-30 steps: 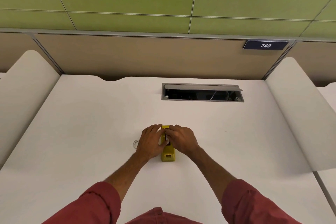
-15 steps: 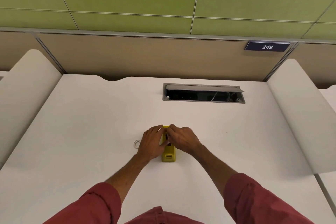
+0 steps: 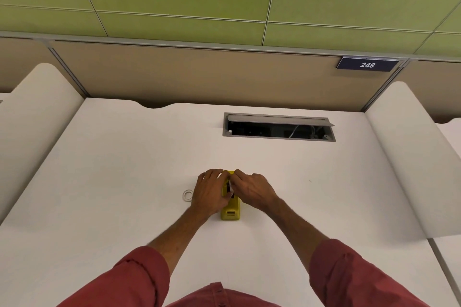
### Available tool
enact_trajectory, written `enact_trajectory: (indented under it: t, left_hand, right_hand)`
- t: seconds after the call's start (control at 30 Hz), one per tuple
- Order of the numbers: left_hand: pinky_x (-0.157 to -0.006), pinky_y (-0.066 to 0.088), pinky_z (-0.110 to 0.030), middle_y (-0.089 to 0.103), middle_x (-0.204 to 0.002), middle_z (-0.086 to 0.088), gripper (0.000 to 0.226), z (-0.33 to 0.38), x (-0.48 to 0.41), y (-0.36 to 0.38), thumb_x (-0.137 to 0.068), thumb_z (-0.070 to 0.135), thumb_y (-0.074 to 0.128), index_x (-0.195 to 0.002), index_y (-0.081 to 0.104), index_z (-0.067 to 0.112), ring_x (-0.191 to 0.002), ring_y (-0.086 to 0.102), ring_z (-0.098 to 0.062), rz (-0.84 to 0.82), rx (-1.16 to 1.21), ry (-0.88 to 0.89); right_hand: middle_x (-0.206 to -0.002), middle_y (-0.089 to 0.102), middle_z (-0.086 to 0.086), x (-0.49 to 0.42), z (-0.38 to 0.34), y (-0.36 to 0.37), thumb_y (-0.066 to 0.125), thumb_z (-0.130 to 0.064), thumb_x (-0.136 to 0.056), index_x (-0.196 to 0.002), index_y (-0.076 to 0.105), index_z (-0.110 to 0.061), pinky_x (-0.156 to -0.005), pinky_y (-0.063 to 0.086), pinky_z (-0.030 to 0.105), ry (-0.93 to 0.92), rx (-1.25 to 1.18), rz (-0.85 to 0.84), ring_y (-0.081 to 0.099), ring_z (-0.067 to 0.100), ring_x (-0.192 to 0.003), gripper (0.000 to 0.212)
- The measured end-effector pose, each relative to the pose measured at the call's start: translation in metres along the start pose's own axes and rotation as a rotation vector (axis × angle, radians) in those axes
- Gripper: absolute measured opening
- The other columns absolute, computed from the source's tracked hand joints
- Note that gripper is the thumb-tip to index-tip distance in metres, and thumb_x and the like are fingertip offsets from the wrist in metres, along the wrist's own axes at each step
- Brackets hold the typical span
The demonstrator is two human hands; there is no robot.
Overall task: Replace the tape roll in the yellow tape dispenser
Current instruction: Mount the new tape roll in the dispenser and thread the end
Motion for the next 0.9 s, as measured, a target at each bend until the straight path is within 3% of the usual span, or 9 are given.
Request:
enact_trajectory:
  t: [0.17, 0.27, 0.37, 0.47, 0.57, 0.63, 0.7, 0.83, 0.9]
  left_hand:
    - [-0.132, 0.029, -0.035, 0.046, -0.166, 0.01, 0.062, -0.001, 0.001, 0.0, -0.104, 0.052, 0.057, -0.16, 0.045, 0.028, -0.157, 0.04, -0.013, -0.004, 0.006, 0.003]
    - [-0.131, 0.03, -0.034, 0.047, -0.165, 0.01, 0.06, -0.001, 0.002, -0.001, -0.103, 0.048, 0.059, -0.158, 0.047, 0.028, -0.157, 0.041, -0.014, 0.002, 0.032, 0.008]
    - [-0.129, 0.035, -0.036, 0.051, -0.161, 0.009, 0.058, -0.001, 0.006, 0.0, -0.098, 0.038, 0.07, -0.152, 0.051, 0.027, -0.153, 0.046, -0.017, -0.02, 0.109, 0.023]
    - [-0.125, 0.04, -0.037, 0.055, -0.155, 0.008, 0.056, -0.003, 0.011, 0.0, -0.092, 0.02, 0.069, -0.146, 0.053, 0.025, -0.149, 0.05, -0.019, -0.035, 0.16, 0.037]
    - [-0.125, 0.041, -0.038, 0.055, -0.156, 0.005, 0.059, -0.002, 0.013, 0.0, -0.09, 0.006, 0.064, -0.146, 0.053, 0.022, -0.148, 0.051, -0.02, -0.043, 0.18, 0.048]
    - [-0.124, 0.041, -0.038, 0.053, -0.158, 0.004, 0.061, -0.002, 0.013, -0.001, -0.089, 0.002, 0.06, -0.146, 0.053, 0.021, -0.148, 0.051, -0.021, -0.037, 0.183, 0.054]
    - [-0.124, 0.04, -0.038, 0.053, -0.159, 0.003, 0.062, -0.002, 0.012, -0.001, -0.089, 0.0, 0.058, -0.147, 0.053, 0.021, -0.148, 0.051, -0.022, -0.028, 0.178, 0.061]
    - [-0.128, 0.036, -0.038, 0.047, -0.166, 0.002, 0.064, -0.004, 0.012, -0.002, -0.093, -0.001, 0.054, -0.153, 0.051, 0.02, -0.155, 0.045, -0.022, -0.016, 0.176, 0.063]
    - [-0.129, 0.035, -0.038, 0.045, -0.167, 0.003, 0.063, -0.005, 0.011, -0.002, -0.095, -0.001, 0.053, -0.154, 0.05, 0.021, -0.156, 0.044, -0.021, -0.012, 0.176, 0.059]
  right_hand:
    - [-0.125, 0.065, 0.005, -0.001, -0.003, 0.006, 0.036, -0.017, -0.112, -0.138, 0.06, -0.01, -0.065, 0.045, 0.038, -0.012, -0.004, -0.071, 0.069, 0.033, -0.081, 0.037]
    - [-0.126, 0.067, 0.002, 0.004, 0.0, 0.005, 0.042, -0.022, -0.112, -0.14, 0.061, -0.012, -0.064, 0.046, 0.038, 0.044, -0.077, -0.06, 0.07, 0.034, -0.082, 0.035]
    - [-0.117, 0.068, -0.006, 0.019, 0.013, 0.005, 0.049, -0.031, -0.111, -0.124, 0.067, -0.02, -0.064, 0.048, 0.036, 0.301, -0.285, 0.026, 0.07, 0.029, -0.08, 0.025]
    - [-0.104, 0.073, -0.013, 0.045, 0.028, 0.019, 0.056, -0.032, -0.107, -0.107, 0.067, -0.026, -0.073, 0.056, 0.035, 0.764, -0.636, 0.102, 0.07, 0.017, -0.077, 0.013]
    - [-0.095, 0.082, 0.003, 0.056, 0.023, 0.049, 0.057, -0.033, -0.107, -0.102, 0.074, -0.011, -0.066, 0.058, 0.042, 1.088, -1.111, 0.029, 0.069, 0.025, -0.063, 0.028]
    - [-0.096, 0.082, 0.017, 0.058, 0.012, 0.062, 0.059, -0.035, -0.107, -0.102, 0.077, 0.001, -0.053, 0.047, 0.034, 1.218, -1.371, -0.024, 0.059, 0.026, -0.052, 0.041]
    - [-0.089, 0.078, 0.016, 0.06, 0.005, 0.07, 0.066, -0.042, -0.103, -0.099, 0.081, 0.003, -0.049, 0.039, 0.025, 1.33, -1.5, -0.048, 0.051, 0.023, -0.046, 0.047]
    - [-0.081, 0.074, 0.009, 0.059, -0.006, 0.079, 0.084, -0.055, -0.085, -0.081, 0.08, -0.002, -0.053, 0.036, 0.026, 1.481, -1.602, -0.084, 0.046, 0.021, -0.05, 0.053]
    - [-0.085, 0.08, 0.014, 0.057, -0.011, 0.081, 0.089, -0.058, -0.08, -0.09, 0.083, 0.001, -0.055, 0.038, 0.027, 1.52, -1.672, -0.072, 0.047, 0.02, -0.052, 0.061]
Point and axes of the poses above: each hand's wrist, its own x-axis away from the middle knuckle, its own y-axis out of the palm, z = x × y, the point moved 8 cm from there along -x, towards the middle knuckle
